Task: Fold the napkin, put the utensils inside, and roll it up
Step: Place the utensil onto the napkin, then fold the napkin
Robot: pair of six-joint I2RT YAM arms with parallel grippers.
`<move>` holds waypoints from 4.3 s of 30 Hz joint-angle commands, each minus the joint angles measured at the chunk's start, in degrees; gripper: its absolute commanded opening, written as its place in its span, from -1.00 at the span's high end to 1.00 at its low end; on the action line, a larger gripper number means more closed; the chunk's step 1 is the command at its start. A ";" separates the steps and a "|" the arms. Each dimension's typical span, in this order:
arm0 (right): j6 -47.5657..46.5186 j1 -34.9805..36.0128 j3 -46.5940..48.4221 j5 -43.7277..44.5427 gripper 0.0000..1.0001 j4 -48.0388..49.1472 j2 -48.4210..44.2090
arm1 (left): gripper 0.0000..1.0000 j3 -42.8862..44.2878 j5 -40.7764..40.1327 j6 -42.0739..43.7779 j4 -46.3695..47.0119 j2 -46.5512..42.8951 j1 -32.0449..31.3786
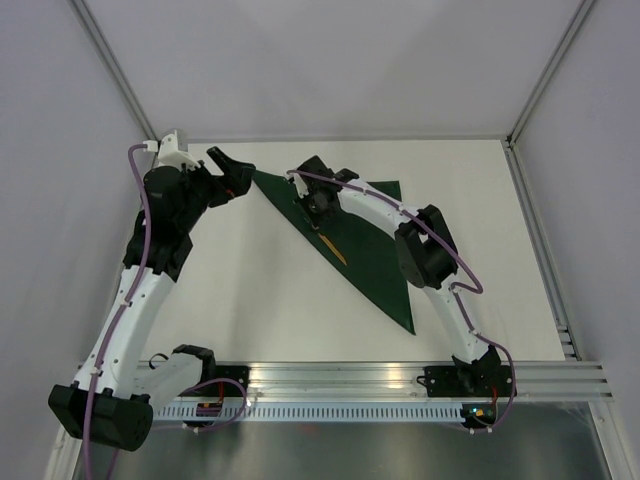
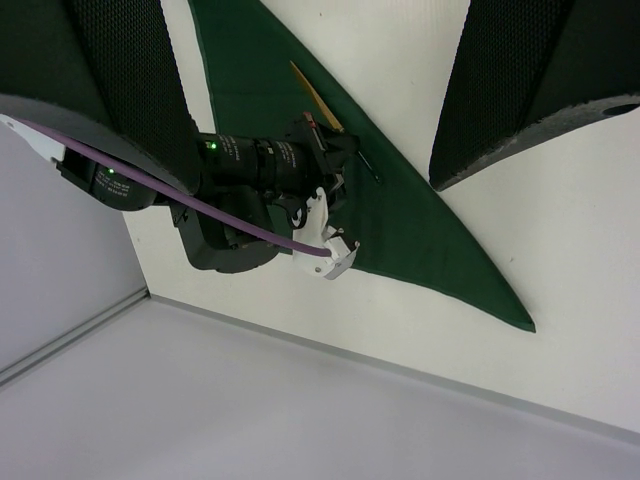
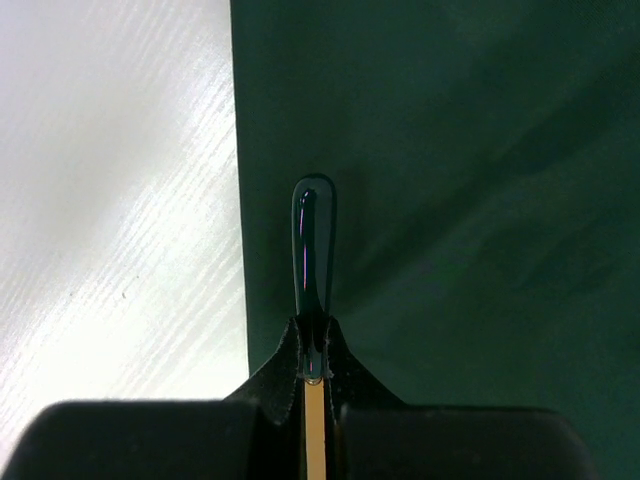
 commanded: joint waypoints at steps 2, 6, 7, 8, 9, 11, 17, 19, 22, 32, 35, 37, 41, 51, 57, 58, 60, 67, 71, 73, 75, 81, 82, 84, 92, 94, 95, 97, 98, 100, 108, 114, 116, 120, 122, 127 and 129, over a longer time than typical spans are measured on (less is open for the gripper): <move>4.79 1.10 4.34 5.31 0.99 -4.10 1.06 | -0.98 -0.34 -0.89 0.09 -0.30 0.84 0.06; 4.96 1.45 5.05 5.31 0.99 -4.81 1.67 | -0.98 -0.34 -0.62 0.09 -0.12 0.93 0.06; 4.96 1.54 5.31 5.31 0.99 -5.15 1.94 | -0.98 -0.34 -0.54 0.09 -0.03 0.93 0.15; 5.05 1.71 5.49 5.31 0.99 -5.16 2.03 | -0.98 -0.34 -0.45 0.09 -0.03 0.93 0.06; 5.05 1.63 5.66 5.31 0.99 -5.16 2.11 | -0.98 -0.26 -0.45 0.09 -0.03 0.85 0.06; 4.87 1.97 5.66 5.83 0.99 -5.33 2.46 | -0.97 -0.34 -0.45 0.09 -0.03 0.85 0.06; 4.96 2.42 5.49 6.45 0.99 -5.25 3.52 | -0.98 -0.87 -0.45 0.18 -0.03 0.58 0.06; 5.22 2.42 5.75 6.62 0.99 -5.25 3.69 | -0.98 -0.96 -0.45 0.18 -0.03 0.32 0.06; 5.58 2.50 6.10 7.24 0.99 -4.72 3.87 | -0.98 -1.05 -0.45 0.26 -0.03 0.23 0.15; 5.67 2.42 6.28 6.89 0.81 -4.81 3.96 | -0.98 -1.31 -0.36 0.35 0.05 -0.12 0.06; 5.58 2.42 6.28 6.63 0.53 -4.72 3.70 | -0.98 -1.40 -0.36 0.35 -0.03 -0.21 0.15; 5.66 2.42 6.19 6.45 0.45 -4.72 3.52 | -0.98 -1.40 -0.36 0.44 -0.03 -0.21 0.06; 5.58 2.42 6.28 6.10 0.27 -4.81 3.08 | -0.98 -1.40 -0.45 0.53 -0.03 -0.03 0.15; 4.35 2.33 3.83 4.69 0.09 -3.05 -3.76 | -0.99 -4.20 3.49 3.25 5.48 -2.14 0.15; 4.17 0.75 -1.36 4.17 0.02 -1.03 -11.76 | -0.99 -4.21 8.59 5.89 8.92 -1.79 -0.02; 4.26 -0.39 -1.98 4.17 0.02 -1.03 -12.82 | -0.99 -4.30 9.39 6.24 9.45 -1.70 -0.11; 4.26 -2.06 -4.25 2.42 0.01 -1.03 -15.89 | -0.99 -4.74 10.53 7.55 10.51 -1.27 -0.90; 4.08 -18.20 -14.63 -3.03 -0.01 -0.24 -28.80 | -0.96 -7.98 0.79 16.78 14.20 0.84 -15.12; 3.12 -27.45 -19.46 -6.47 -0.02 -0.41 -34.09 | -0.92 -11.85 -3.70 21.61 18.23 2.51 -25.57; 2.15 -31.75 -22.63 -7.70 -0.04 0.02 -36.28 | -0.89 -15.43 -5.97 24.86 20.52 3.04 -29.54; 1.10 -34.14 -25.34 -7.87 -0.05 0.55 -38.92 | -0.88 -17.56 -9.48 28.64 23.59 4.09 -36.65; 0.57 -38.89 -29.40 -9.19 -0.04 1.17 -41.22 | -0.79 -20.73 -19.77 33.57 27.91 12.61 -52.66; 0.48 -39.07 -29.84 -9.37 -0.04 1.43 -41.48 | -0.78 -20.47 -20.92 34.10 28.18 13.75 -54.41; 0.48 -41.09 -30.98 -9.81 -0.04 1.70 -41.65 | -0.74 -19.95 -24.61 36.20 28.53 17.26 -59.42; 0.04 -42.32 -31.95 -10.25 -0.04 1.96 -41.74 | -0.67 -12.83 -30.15 41.57 28.18 32.29 -70.67; -0.05 -42.41 -32.04 -10.16 -0.04 1.96 -41.83 | -0.63 -10.54 -30.86 42.88 28.27 36.59 -72.18; -0.13 -42.50 -32.22 -10.07 -0.04 2.05 -41.83 | -0.61 -9.84 -31.47 44.02 28.53 37.92 -73.49; -0.31 -42.76 -32.48 -9.99 -0.04 2.14 -41.74 | -0.58 -8.43 -31.48 45.26 29.67 40.82 -74.64; -0.31 -42.85 -32.48 -9.99 -0.04 2.14 -41.66 | -0.58 -8.08 -31.39 45.53 29.94 41.62 -74.82; -0.31 -43.02 -32.74 -9.90 -0.03 2.40 -41.57 | -0.56 -7.29 -31.21 46.31 30.90 43.63 -75.17; -0.31 -43.37 -33.01 -9.72 -0.02 2.75 -41.13 | -0.50 -5.97 -29.63 48.07 35.82 48.56 -75.35; 0.04 -43.46 -32.83 -9.90 -0.01 2.84 -41.13 | -0.41 -5.44 -29.45 48.69 38.46 50.94 -75.35; 0.04 -43.46 -32.83 -9.90 -0.01 2.75 -41.04 | -0.38 -4.92 -29.19 49.04 38.99 51.64 -75.35; 0.04 -43.46 -32.92 -9.90 0.00 2.84 -41.04 | -0.32 -4.56 -29.19 49.57 40.22 53.14 -75.35; -0.05 -43.46 -32.92 -9.90 0.01 2.84 -41.13 | -0.28 -4.47 -28.84 49.83 41.01 53.67 -75.35; 0.04 -43.55 -33.10 -9.72 0.01 2.84 -41.13 | -0.23 -4.21 -28.84 49.92 42.24 54.90 -75.35; -0.05 -43.55 -33.10 -9.72 0.01 2.84 -41.13 | -0.21 -4.12 -28.49 50.01 42.42 55.16 -75.35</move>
